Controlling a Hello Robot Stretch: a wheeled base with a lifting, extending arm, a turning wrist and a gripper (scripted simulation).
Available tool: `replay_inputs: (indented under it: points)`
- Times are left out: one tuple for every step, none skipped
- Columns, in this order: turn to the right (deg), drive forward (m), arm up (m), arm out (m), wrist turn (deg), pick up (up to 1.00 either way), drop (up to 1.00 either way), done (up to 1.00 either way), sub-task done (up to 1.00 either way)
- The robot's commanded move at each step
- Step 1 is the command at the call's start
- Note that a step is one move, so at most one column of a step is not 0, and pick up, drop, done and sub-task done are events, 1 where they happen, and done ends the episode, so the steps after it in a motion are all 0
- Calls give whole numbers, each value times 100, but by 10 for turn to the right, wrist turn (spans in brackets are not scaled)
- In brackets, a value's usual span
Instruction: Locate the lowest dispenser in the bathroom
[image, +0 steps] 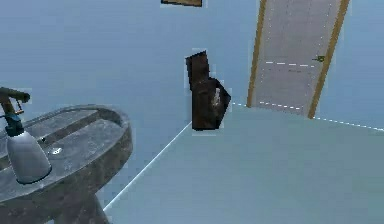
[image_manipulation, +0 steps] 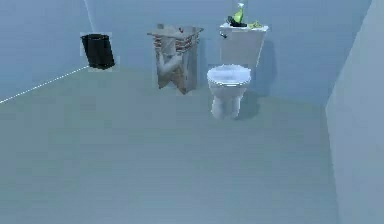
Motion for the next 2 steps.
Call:
replay_inputs:
  points:
    - [450,0,0,0,0,0,0,0,0]
    - [450,0,0,0,0,0,0,0,0]
